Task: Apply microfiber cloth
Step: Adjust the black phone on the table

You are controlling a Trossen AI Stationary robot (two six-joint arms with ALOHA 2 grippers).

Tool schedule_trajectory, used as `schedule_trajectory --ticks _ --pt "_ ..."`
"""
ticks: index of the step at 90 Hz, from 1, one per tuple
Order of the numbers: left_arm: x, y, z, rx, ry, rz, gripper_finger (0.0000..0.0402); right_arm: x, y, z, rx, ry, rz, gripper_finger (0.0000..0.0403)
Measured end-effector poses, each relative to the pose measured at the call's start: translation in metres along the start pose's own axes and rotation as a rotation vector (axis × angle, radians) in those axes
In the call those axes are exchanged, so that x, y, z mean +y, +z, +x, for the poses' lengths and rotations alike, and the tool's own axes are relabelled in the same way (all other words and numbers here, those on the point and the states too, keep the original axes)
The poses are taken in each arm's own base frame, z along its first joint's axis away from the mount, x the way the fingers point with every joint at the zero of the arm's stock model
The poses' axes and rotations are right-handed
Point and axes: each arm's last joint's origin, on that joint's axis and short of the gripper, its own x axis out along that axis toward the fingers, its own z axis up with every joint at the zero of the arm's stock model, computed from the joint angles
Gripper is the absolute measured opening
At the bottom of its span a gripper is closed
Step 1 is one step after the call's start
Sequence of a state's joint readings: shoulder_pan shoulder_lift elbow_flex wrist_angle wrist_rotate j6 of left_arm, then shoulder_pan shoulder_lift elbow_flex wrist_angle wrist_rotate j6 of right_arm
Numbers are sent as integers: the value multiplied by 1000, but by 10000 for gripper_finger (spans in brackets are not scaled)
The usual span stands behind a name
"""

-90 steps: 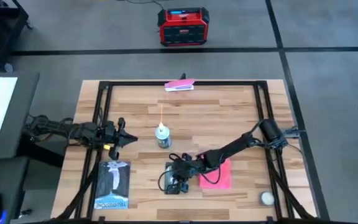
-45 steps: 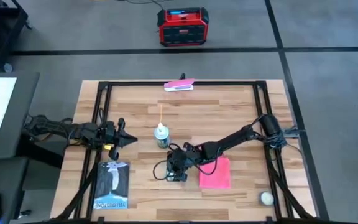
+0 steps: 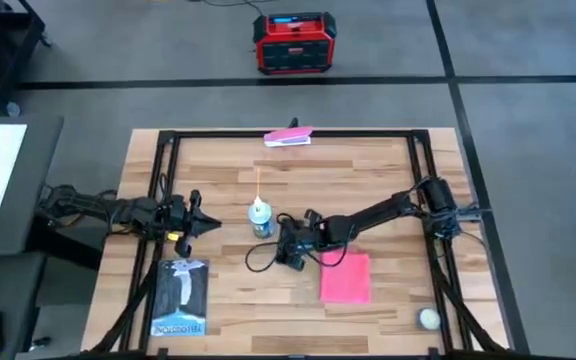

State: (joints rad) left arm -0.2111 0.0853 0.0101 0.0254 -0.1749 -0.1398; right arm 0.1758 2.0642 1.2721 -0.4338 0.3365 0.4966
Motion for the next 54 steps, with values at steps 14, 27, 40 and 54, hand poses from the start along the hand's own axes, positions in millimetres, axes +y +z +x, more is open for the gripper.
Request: schedule_trajectory --ticks 14,27,40,54 --pt "0 0 0 -4 14 0 0 -8 1 -9 19 -40 2 0" --pt "1 0 0 -6 22 0 0 -11 1 -9 26 -49 5 0" --pt "1 1 0 -13 48 5 0 -15 -3 -5 26 -53 29 0" --pt "4 2 0 -34 143 40 0 -18 -6 -2 28 -68 51 0"
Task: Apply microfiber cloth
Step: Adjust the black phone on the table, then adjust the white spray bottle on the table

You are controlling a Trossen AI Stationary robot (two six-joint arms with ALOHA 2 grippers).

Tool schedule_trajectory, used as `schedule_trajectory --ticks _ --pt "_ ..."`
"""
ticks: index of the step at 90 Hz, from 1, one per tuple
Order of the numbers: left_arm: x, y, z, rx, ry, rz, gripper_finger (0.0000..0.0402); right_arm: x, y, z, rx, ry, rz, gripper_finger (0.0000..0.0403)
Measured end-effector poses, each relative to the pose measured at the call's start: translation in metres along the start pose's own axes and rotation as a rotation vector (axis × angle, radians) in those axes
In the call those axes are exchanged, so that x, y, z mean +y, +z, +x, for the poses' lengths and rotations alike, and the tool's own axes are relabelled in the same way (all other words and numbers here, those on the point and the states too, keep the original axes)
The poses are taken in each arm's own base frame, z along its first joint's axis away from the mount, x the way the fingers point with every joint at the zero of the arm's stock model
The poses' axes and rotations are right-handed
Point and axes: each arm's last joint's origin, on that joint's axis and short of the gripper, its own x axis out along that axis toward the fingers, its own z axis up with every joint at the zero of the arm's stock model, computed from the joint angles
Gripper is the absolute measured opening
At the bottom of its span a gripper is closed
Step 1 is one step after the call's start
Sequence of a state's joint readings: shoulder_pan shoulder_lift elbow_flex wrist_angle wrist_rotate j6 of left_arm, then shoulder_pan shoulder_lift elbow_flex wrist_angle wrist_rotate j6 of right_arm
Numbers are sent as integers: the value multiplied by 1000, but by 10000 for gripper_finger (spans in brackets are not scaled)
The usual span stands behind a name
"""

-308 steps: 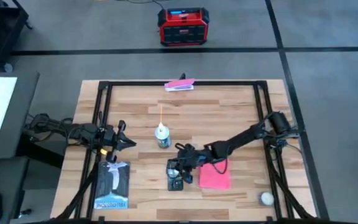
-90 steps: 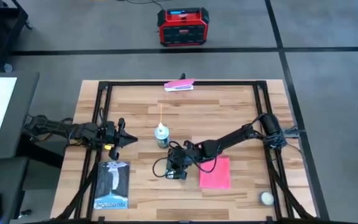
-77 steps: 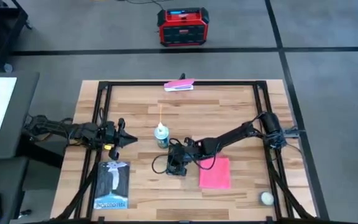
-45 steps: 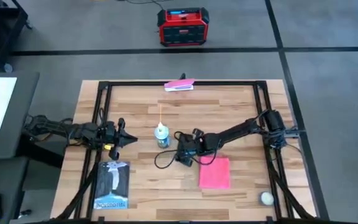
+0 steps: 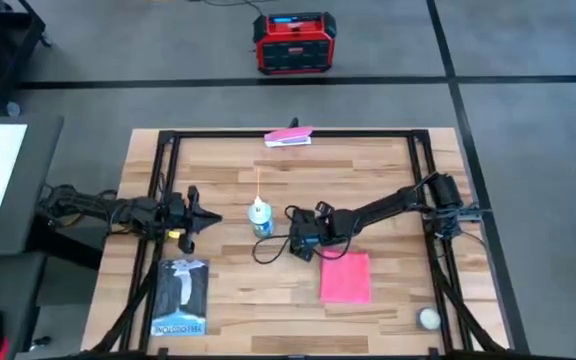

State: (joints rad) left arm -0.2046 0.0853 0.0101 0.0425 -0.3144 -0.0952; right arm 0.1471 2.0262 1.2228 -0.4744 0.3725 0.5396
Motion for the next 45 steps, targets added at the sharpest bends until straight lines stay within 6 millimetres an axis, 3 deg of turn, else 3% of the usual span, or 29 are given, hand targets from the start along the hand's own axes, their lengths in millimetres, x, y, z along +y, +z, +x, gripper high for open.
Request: schedule_trajectory --ticks 18,45 --pt "7 1 1 -10 129 22 0 -1 6 -11 -68 10 32 0" --pt "24 -13 13 156 336 91 0 -9 23 -69 -259 24 66 0"
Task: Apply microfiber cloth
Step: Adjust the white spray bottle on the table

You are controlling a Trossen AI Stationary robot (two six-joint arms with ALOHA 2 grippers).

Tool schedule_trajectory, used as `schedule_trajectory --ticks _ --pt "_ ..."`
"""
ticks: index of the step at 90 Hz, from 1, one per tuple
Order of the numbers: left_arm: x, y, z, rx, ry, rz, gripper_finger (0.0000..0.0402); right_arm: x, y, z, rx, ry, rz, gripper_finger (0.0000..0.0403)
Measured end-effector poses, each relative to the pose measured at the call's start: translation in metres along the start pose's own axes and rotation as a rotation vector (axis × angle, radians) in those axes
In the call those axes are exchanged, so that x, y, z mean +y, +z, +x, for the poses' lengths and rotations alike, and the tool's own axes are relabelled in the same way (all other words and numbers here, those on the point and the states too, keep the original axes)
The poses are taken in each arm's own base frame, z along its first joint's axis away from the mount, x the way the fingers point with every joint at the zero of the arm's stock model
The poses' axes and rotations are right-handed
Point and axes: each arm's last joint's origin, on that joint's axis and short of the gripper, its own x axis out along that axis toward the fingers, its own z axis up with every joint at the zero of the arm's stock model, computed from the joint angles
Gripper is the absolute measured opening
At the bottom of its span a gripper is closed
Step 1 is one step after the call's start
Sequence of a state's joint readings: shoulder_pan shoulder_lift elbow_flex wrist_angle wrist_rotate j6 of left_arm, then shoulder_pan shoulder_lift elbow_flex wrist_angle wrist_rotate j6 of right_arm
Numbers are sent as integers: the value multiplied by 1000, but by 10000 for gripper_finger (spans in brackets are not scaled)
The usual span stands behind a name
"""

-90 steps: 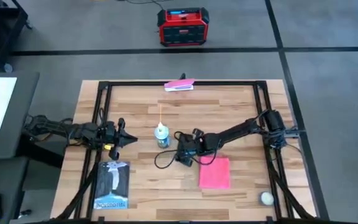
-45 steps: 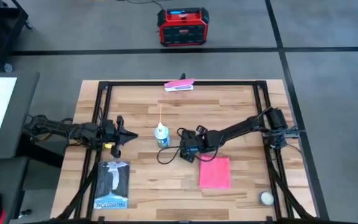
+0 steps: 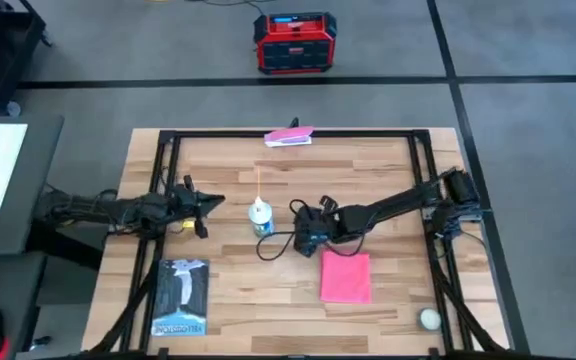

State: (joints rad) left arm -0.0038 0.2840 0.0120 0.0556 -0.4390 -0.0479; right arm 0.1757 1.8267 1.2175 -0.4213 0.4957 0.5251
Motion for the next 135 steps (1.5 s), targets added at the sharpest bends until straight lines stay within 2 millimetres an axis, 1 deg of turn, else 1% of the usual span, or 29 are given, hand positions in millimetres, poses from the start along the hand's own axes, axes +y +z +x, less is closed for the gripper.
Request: schedule_trajectory --ticks 8,16,35,52,64,72,87,97,105,113,123,135 --pt "3 -3 6 46 47 24 0 1 5 -8 -45 24 -9 0" --pt "5 0 12 23 59 39 0 2 11 -12 -86 48 -19 0" --pt "10 7 26 -47 3 36 0 4 15 -12 -125 65 -49 0" --pt "15 6 39 -56 -29 24 0 3 19 -12 -148 69 -63 0" --pt "16 2 52 17 -55 31 0 3 25 -12 -196 71 -60 0" --pt "13 9 63 -30 -96 35 0 4 29 -13 -235 74 -65 0" --pt "7 16 87 -64 -186 37 0 1 32 -11 -253 62 -66 0" --pt "3 12 105 -9 -220 17 0 -1 33 -13 -264 29 -71 0" --pt "-1 10 116 -10 -261 -10 0 -3 35 -16 -275 9 -67 0" --pt "-7 7 121 -25 -306 -35 0 -7 36 -23 -272 -6 -73 0" --pt "-14 6 122 -42 -337 -49 0 -11 37 -31 -280 -33 -73 0" --pt "-23 6 120 -46 -375 -51 0 -13 38 -33 -279 -42 -76 0"
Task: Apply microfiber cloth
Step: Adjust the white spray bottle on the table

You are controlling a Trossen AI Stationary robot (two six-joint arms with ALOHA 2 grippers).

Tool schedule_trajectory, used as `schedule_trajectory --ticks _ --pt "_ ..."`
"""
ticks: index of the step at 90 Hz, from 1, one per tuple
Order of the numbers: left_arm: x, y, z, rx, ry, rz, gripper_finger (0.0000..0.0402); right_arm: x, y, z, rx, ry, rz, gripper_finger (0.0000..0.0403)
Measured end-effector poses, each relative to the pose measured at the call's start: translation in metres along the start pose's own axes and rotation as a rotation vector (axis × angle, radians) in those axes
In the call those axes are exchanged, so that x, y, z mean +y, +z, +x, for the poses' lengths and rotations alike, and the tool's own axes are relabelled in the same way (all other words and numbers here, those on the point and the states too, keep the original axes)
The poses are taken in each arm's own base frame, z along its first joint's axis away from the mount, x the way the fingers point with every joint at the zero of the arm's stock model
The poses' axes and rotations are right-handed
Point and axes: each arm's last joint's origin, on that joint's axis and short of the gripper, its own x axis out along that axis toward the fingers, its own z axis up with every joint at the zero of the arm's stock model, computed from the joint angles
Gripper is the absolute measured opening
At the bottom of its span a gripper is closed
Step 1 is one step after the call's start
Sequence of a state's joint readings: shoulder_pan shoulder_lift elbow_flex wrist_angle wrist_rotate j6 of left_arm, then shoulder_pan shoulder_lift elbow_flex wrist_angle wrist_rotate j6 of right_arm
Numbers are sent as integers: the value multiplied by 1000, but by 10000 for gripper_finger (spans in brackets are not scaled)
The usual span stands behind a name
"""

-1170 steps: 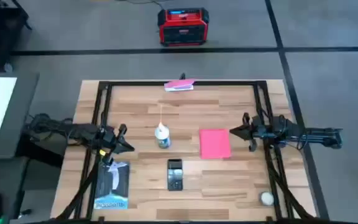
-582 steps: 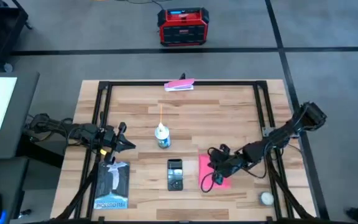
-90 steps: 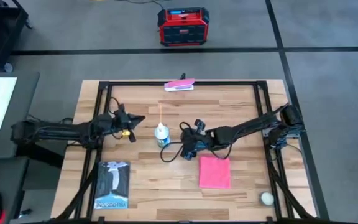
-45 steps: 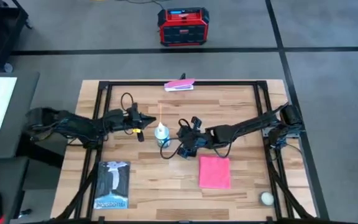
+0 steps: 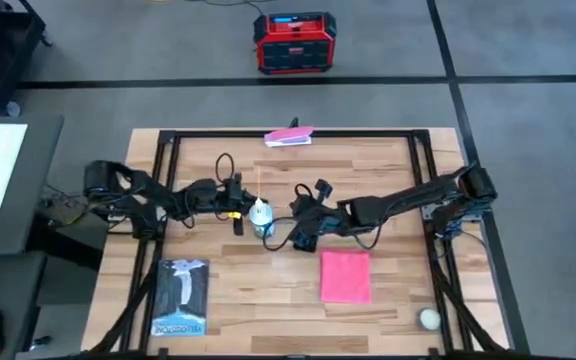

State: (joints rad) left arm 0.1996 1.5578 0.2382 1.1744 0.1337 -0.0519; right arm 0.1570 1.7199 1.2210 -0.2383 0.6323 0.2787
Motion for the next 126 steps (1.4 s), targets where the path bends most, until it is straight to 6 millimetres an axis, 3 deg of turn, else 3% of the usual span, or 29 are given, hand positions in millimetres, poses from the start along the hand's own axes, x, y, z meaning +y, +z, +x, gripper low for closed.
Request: schedule_trajectory --ticks 51,82,106,126 --pt "-45 3 1 -48 -101 -22 0 9 -7 -8 45 37 13 0" --pt "-51 2 0 -52 -49 -20 0 46 -16 -31 -6 240 109 0" --pt "-62 5 -1 -88 -94 -34 0 34 -42 -10 -25 216 171 0" --pt "-75 14 5 -119 -143 -35 0 30 -52 -5 -51 222 193 0"
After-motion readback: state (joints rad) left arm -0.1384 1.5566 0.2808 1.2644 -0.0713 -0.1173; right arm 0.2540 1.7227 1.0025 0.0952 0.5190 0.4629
